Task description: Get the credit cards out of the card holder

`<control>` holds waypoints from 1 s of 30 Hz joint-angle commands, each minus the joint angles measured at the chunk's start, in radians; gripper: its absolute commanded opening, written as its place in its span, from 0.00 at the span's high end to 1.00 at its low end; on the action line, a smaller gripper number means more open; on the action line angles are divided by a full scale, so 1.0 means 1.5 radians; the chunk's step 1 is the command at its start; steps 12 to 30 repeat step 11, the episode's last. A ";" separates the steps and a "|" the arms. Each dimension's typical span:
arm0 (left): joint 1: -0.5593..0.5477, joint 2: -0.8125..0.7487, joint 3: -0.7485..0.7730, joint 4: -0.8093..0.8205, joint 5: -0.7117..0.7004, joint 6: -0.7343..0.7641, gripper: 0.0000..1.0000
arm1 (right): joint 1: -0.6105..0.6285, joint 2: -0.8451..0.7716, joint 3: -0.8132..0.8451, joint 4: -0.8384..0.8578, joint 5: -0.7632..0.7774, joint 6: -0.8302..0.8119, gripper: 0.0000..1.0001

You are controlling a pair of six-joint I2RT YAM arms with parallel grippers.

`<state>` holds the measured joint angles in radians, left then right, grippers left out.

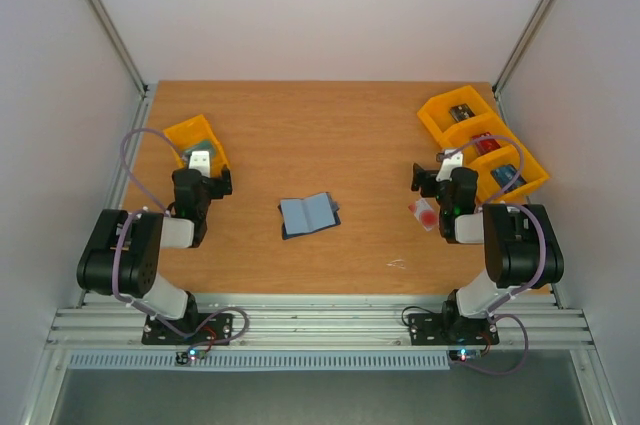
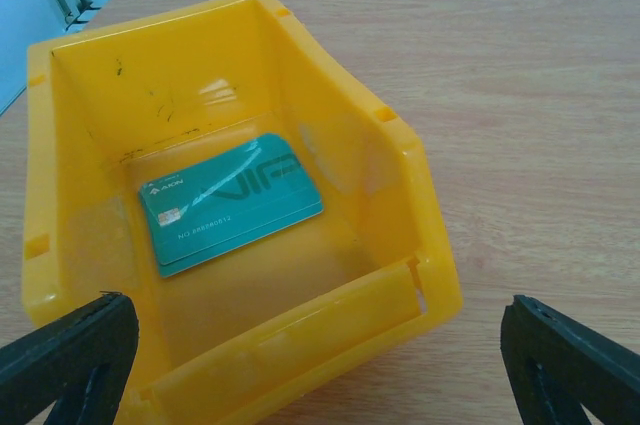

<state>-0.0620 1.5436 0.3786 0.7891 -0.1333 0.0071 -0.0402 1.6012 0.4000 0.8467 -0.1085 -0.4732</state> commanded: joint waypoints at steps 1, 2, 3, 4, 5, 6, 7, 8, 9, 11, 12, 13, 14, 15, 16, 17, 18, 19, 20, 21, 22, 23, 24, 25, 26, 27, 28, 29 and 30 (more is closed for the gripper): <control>0.002 0.000 0.009 0.062 0.001 -0.007 0.01 | -0.004 -0.007 0.016 -0.013 0.034 0.008 0.01; 0.002 0.000 0.009 0.063 0.001 -0.007 0.01 | -0.003 -0.007 0.017 -0.013 0.034 0.008 0.01; 0.002 0.000 0.009 0.063 0.001 -0.007 0.01 | -0.003 -0.007 0.017 -0.013 0.034 0.008 0.01; 0.002 0.001 0.009 0.063 0.001 -0.007 0.01 | -0.003 -0.007 0.017 -0.013 0.034 0.008 0.01; 0.002 0.001 0.010 0.063 0.001 -0.007 0.01 | -0.003 -0.007 0.016 -0.013 0.034 0.009 0.01; 0.002 0.001 0.010 0.063 0.001 -0.007 0.01 | -0.003 -0.007 0.017 -0.014 0.034 0.009 0.01; 0.002 0.002 0.010 0.063 0.001 -0.007 0.01 | -0.003 -0.007 0.017 -0.014 0.035 0.009 0.02; 0.002 0.001 0.010 0.063 0.002 -0.007 0.01 | -0.003 -0.006 0.018 -0.015 0.035 0.009 0.02; 0.002 0.000 0.010 0.062 0.002 -0.007 0.01 | -0.003 -0.007 0.017 -0.015 0.035 0.009 0.02; 0.002 0.000 0.010 0.062 0.002 -0.007 0.01 | -0.003 -0.007 0.017 -0.014 0.035 0.009 0.02; 0.002 0.000 0.010 0.062 0.002 -0.007 0.01 | -0.003 -0.007 0.017 -0.014 0.035 0.009 0.02; 0.002 0.000 0.010 0.062 0.002 -0.007 0.01 | -0.003 -0.007 0.017 -0.014 0.035 0.009 0.02; 0.002 0.000 0.010 0.062 0.002 -0.007 0.01 | -0.003 -0.007 0.017 -0.014 0.035 0.009 0.02; 0.002 0.000 0.010 0.062 0.002 -0.007 0.01 | -0.003 -0.007 0.017 -0.014 0.035 0.009 0.02; 0.002 0.000 0.010 0.062 0.002 -0.007 0.01 | -0.003 -0.007 0.017 -0.014 0.035 0.009 0.02; 0.002 0.000 0.010 0.062 0.002 -0.007 0.01 | -0.003 -0.007 0.017 -0.014 0.035 0.009 0.02; 0.002 0.000 0.010 0.062 0.002 -0.007 0.01 | -0.003 -0.007 0.017 -0.014 0.035 0.009 0.02; 0.002 0.000 0.010 0.062 0.002 -0.007 0.01 | -0.003 -0.007 0.017 -0.014 0.035 0.009 0.02; 0.002 0.000 0.010 0.062 0.002 -0.007 0.01 | -0.003 -0.007 0.017 -0.014 0.035 0.009 0.02; 0.002 0.000 0.010 0.062 0.002 -0.007 0.01 | -0.003 -0.007 0.017 -0.014 0.035 0.009 0.02; 0.002 0.000 0.010 0.062 0.002 -0.007 0.01 | -0.003 -0.007 0.017 -0.014 0.035 0.009 0.02; 0.002 0.000 0.010 0.062 0.002 -0.007 0.01 | -0.003 -0.007 0.017 -0.014 0.035 0.009 0.02; 0.002 0.000 0.010 0.062 0.002 -0.007 0.01 | -0.003 -0.007 0.017 -0.014 0.035 0.009 0.02; 0.002 0.000 0.010 0.062 0.002 -0.007 0.01 | -0.003 -0.007 0.017 -0.014 0.035 0.009 0.02; 0.002 0.000 0.010 0.062 0.002 -0.007 0.01 | -0.003 -0.007 0.017 -0.014 0.035 0.009 0.02; 0.002 0.000 0.010 0.062 0.002 -0.007 0.01 | -0.003 -0.007 0.017 -0.014 0.035 0.009 0.02; 0.002 0.000 0.010 0.062 0.002 -0.007 0.01 | -0.003 -0.007 0.017 -0.014 0.035 0.009 0.02; 0.002 0.000 0.010 0.062 0.002 -0.007 0.01 | -0.003 -0.007 0.017 -0.014 0.035 0.009 0.02; 0.002 0.000 0.010 0.062 0.002 -0.007 0.01 | -0.003 -0.007 0.017 -0.014 0.035 0.009 0.02</control>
